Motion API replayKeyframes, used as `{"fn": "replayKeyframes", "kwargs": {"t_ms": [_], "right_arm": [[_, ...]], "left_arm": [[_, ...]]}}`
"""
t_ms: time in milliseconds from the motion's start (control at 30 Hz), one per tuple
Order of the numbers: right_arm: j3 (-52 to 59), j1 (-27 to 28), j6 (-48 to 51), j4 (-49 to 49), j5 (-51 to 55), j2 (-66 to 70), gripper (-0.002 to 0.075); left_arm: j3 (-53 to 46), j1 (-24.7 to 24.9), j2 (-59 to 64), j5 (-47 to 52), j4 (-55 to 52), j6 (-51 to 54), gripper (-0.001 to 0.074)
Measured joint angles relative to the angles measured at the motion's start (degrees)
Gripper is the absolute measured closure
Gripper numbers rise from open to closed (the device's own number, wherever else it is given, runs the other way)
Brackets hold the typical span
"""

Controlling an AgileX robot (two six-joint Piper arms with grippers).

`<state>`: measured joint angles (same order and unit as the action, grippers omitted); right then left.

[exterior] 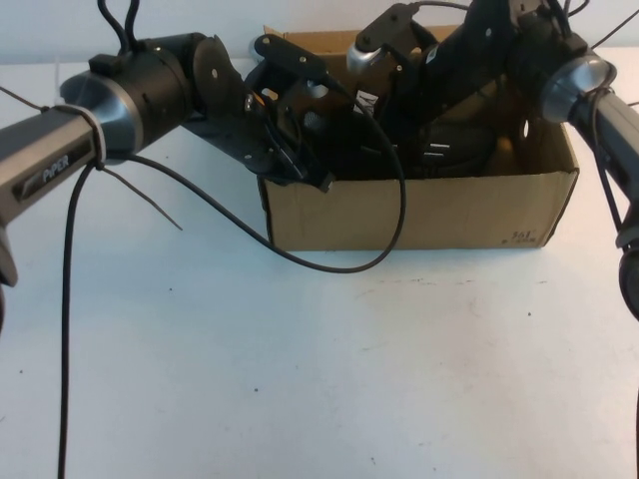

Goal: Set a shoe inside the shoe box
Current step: Adjust the shoe

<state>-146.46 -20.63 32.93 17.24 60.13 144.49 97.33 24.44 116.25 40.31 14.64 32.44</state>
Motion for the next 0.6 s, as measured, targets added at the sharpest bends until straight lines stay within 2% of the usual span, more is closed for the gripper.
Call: {"fn": "replayKeyframes", "kwargs": {"t_ms": [200,400,600], "right_arm": [[-0.79,0.98,-1.42,-1.57,4.08,-2.57,0.0596],[-4.24,2.12,-4.3,-6.2,10.45,-4.26,0.0716],[-4.48,3.1,-5.16,-4.4,11.22,-2.19,0.0739]], "left_arm": [[0.0,0.0,0.0,0.35,0.0,0.0,0.0736],[0.0,0.0,0.0,0.57,0.0,0.0,0.0736],[0.0,0.0,0.0,0.7,0.0,0.0,0.0736]]}}
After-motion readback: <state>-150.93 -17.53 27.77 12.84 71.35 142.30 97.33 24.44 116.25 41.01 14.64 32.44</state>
